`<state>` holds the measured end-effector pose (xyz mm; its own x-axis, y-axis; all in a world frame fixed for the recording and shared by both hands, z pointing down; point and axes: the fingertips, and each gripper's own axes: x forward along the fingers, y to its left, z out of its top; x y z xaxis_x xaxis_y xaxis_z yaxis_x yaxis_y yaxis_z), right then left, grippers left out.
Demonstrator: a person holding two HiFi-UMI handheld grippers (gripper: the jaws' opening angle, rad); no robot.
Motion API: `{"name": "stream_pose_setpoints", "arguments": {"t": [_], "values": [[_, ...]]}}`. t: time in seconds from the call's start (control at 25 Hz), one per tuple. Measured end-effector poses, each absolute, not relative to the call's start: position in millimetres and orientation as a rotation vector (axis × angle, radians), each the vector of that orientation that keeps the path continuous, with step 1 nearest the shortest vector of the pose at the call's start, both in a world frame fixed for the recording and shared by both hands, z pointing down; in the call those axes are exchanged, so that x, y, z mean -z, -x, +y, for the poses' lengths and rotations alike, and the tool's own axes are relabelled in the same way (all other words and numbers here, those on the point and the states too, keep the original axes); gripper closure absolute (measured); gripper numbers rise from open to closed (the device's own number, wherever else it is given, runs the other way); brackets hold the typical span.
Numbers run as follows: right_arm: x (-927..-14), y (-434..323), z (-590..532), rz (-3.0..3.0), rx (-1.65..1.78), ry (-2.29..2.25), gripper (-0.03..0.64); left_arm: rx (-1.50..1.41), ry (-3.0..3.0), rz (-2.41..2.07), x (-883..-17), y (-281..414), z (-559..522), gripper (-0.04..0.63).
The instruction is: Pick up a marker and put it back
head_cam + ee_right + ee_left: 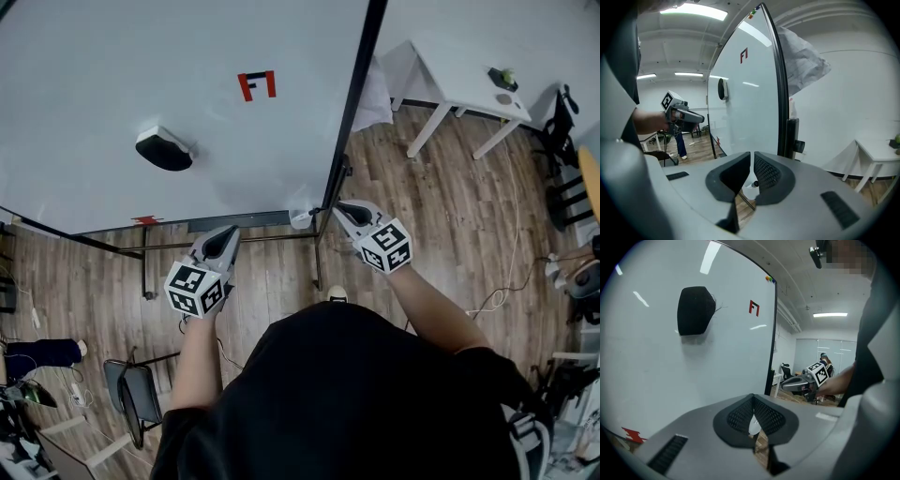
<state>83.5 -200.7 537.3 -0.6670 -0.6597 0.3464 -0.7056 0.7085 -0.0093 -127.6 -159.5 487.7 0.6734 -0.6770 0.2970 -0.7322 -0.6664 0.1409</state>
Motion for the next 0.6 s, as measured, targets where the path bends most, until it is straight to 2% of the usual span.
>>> {"name": "stream_pose_setpoints", "arguments": {"t": [0.6], "values": [[-535.9, -79.2, -195.6, -2.615, -0.224, -1.036, 0.612, -0.331, -2.642, -1.135, -485.9, 130.2, -160.3, 0.584]]}}
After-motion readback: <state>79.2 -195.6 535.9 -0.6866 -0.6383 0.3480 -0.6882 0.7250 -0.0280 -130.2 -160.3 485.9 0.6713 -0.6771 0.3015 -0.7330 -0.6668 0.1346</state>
